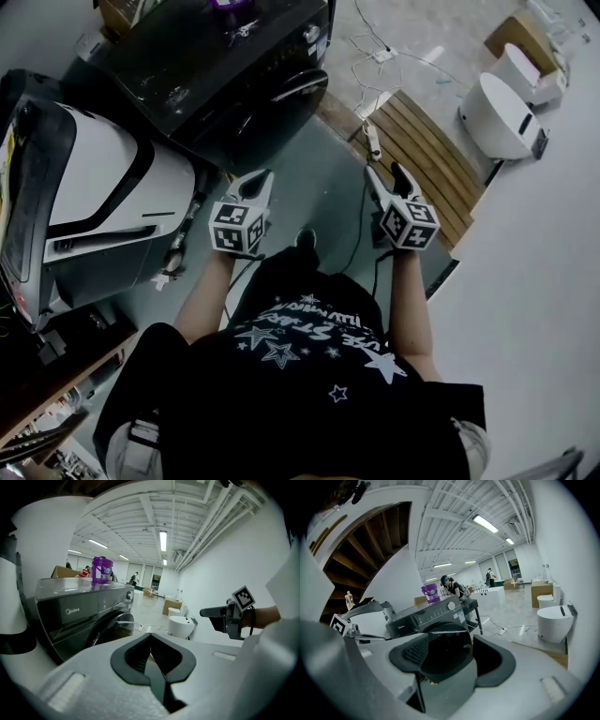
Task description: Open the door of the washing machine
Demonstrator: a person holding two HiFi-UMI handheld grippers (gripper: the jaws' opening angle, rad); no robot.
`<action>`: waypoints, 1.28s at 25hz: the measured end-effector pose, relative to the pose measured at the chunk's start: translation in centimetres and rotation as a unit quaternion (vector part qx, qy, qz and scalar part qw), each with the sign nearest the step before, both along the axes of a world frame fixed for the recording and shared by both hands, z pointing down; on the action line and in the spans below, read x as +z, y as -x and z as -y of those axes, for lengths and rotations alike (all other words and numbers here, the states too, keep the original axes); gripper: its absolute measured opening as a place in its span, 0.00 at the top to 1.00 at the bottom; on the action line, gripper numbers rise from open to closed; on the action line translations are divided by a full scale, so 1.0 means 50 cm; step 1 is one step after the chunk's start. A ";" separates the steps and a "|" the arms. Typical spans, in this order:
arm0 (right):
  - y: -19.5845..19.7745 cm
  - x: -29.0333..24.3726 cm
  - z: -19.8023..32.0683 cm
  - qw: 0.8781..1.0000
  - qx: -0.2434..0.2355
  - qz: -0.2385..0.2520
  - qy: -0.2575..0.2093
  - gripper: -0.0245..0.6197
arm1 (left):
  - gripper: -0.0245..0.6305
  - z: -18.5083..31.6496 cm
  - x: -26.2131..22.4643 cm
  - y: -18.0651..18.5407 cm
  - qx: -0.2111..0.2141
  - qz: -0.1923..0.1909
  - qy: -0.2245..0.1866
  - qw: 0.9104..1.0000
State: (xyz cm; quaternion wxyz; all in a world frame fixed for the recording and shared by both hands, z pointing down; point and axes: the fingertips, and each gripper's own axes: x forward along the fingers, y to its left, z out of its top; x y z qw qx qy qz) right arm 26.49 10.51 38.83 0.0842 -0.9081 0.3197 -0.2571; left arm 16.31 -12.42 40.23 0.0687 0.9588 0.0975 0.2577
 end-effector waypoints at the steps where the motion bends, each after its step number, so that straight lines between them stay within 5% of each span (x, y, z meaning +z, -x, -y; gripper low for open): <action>1: -0.018 0.000 0.010 1.000 -0.003 0.002 -0.002 0.50 | 0.95 0.015 -0.001 -0.017 -0.011 -0.001 0.003 1.000; 10: -0.156 0.016 0.038 0.999 -0.032 0.026 0.011 0.50 | 0.95 0.081 0.019 -0.093 -0.073 0.018 0.013 0.997; 17: -0.312 0.084 0.104 0.989 -0.138 0.043 0.025 0.50 | 0.95 0.099 0.034 -0.136 -0.171 0.034 -0.001 0.985; 32: -0.515 0.181 0.240 0.911 -0.401 0.023 0.094 0.50 | 0.95 0.001 0.031 -0.221 -0.367 0.045 -0.012 0.929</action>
